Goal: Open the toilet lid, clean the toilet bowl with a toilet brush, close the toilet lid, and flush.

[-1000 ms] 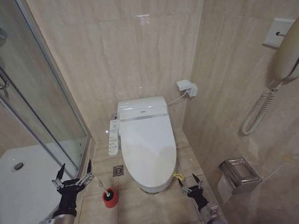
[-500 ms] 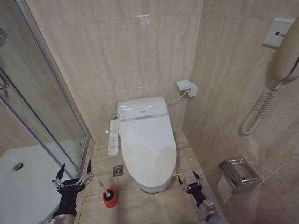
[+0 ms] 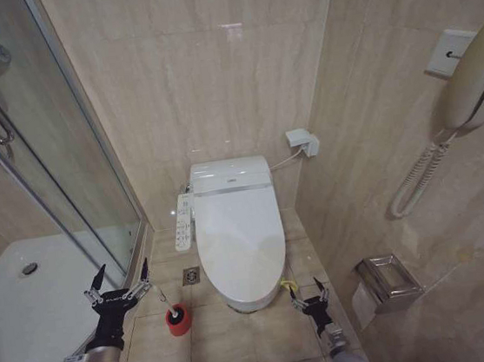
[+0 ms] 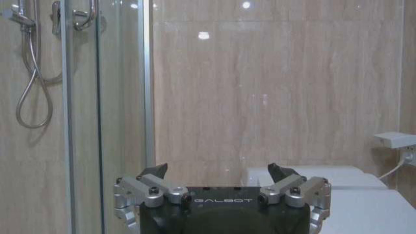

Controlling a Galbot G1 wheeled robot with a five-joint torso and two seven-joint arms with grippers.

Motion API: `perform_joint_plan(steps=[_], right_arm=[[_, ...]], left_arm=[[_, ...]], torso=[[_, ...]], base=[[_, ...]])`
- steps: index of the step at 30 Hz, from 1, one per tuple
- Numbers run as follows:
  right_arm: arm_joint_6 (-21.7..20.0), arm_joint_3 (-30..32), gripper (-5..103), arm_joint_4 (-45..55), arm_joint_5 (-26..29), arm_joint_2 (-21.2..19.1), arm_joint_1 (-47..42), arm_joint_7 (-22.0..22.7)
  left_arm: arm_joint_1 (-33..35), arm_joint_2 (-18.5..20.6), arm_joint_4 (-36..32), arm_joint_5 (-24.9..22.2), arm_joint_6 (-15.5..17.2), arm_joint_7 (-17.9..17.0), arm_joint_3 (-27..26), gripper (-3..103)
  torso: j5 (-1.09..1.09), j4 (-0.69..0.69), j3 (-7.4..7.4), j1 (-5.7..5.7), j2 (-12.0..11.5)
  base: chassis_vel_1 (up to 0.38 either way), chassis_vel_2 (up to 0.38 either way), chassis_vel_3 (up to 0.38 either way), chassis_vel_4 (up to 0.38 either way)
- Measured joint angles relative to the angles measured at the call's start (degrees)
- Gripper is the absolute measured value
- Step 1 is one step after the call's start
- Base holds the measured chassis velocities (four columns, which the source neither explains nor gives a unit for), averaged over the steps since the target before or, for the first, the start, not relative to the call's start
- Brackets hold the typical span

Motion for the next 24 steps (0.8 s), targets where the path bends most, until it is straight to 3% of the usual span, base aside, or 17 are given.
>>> perform_joint_plan(steps=[7,8,13,14,21,22,24], right_arm=[[0.3,0.1,97,-0.6,-1.5,0.1,0.5,1.5],[0.4,0.1,88,-0.6,-1.5,0.1,0.5,1.6],[0.6,0.0,88,-0.1,-1.6,-0.3,0.2,1.5],[0.7,0.0,61,0.0,-1.6,-0.3,0.1,1.5],[0.7,-0.1,61,1.3,-1.1,-0.2,-0.6,1.5],[0.7,-0.2,34,1.5,-1.0,-0.2,-0.8,1.5],[0.8,-0.3,34,1.7,-0.9,-0.2,-1.1,1.5]], left_arm=[[0.0,0.0,0.0,0.0,0.0,0.0,0.0,100],[0.0,0.0,0.0,0.0,0.0,0.0,0.0,100],[0.0,0.0,0.0,0.0,0.0,0.0,0.0,100],[0.0,0.0,0.0,0.0,0.0,0.0,0.0,100],[0.0,0.0,0.0,0.0,0.0,0.0,0.0,100],[0.0,0.0,0.0,0.0,0.0,0.0,0.0,100],[0.0,0.0,0.0,0.0,0.0,0.0,0.0,100]], torso=[[0.0,0.0,0.0,0.0,0.0],[0.0,0.0,0.0,0.0,0.0],[0.0,0.0,-0.01,0.0,0.0],[0.0,0.0,-0.01,0.0,0.0],[0.0,0.0,-0.01,0.0,0.0],[0.0,0.0,0.0,0.0,0.0],[0.0,0.0,0.0,0.0,0.0]], base=[[0.0,0.0,0.0,0.0],[0.0,0.0,0.0,0.0],[0.0,0.0,0.0,0.0],[0.0,0.0,0.0,0.0],[0.0,0.0,0.0,0.0],[0.0,0.0,0.0,0.0],[0.0,0.0,0.0,0.0]])
